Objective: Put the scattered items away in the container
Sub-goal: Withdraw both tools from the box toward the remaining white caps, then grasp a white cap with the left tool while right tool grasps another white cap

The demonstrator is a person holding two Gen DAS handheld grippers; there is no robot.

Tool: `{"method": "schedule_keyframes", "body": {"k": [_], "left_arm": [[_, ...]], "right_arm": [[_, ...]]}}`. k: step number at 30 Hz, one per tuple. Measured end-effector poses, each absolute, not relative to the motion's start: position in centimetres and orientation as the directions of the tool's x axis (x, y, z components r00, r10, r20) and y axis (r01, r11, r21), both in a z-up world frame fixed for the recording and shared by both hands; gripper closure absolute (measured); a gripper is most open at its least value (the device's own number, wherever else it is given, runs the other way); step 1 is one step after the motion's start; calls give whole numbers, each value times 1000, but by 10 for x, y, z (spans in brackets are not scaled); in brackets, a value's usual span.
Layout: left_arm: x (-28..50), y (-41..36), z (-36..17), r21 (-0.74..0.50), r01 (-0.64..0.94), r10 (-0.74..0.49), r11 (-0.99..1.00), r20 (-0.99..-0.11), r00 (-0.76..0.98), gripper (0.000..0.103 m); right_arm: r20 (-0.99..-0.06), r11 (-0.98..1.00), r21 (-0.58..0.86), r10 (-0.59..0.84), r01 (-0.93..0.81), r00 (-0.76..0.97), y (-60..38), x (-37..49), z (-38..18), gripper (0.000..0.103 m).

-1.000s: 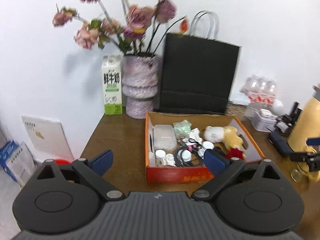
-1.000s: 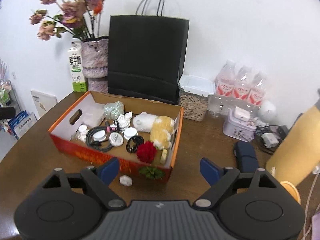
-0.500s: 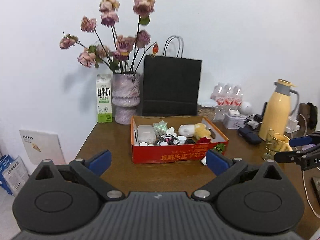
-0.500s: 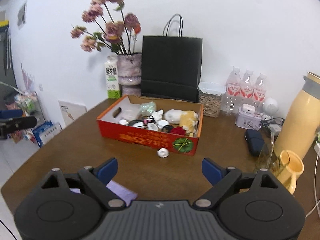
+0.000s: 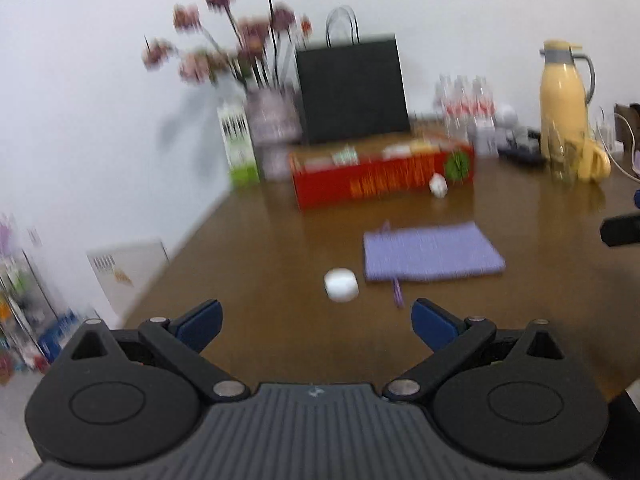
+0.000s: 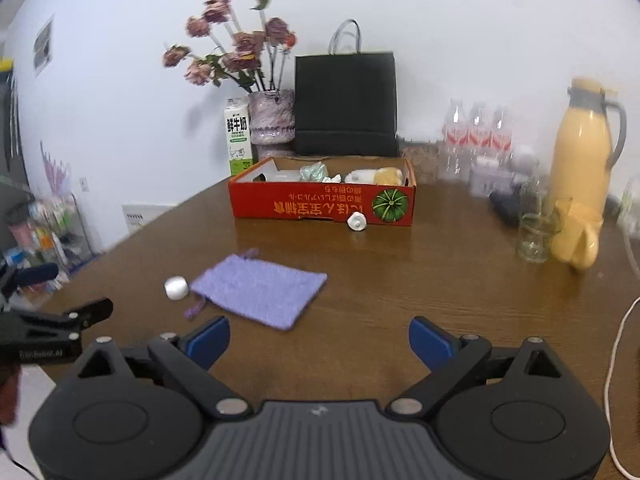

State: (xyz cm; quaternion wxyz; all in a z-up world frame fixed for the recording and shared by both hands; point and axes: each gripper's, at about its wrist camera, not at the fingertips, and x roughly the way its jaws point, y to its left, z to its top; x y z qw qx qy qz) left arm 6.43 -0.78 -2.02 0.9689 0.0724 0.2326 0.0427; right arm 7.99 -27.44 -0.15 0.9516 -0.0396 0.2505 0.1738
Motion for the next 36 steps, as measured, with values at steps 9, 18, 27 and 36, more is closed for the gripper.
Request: {"method": "schedule_keyframes", "body": {"k": [9,18,27,36], "left_arm": [[57,-10,-34,61,-43,69,997,-526,848,0],[70,-13,-40,32,5,13,999,-551,835,0],[140,13,-37,-32,29,-42,999,-556,830,32],[184,29,-49,-93,28,-77,995,-585,807,56]], "right_arm": [[-494,918,-30,330,-395,804,-242,55,-38,7],[-542,953,70,284,-295,791,-263,79,-51,7],[-562,968,121,248,-218,789,-277,137,-52,7],[-553,960,41,254,-279,793,-252,200,-45,8]]}}
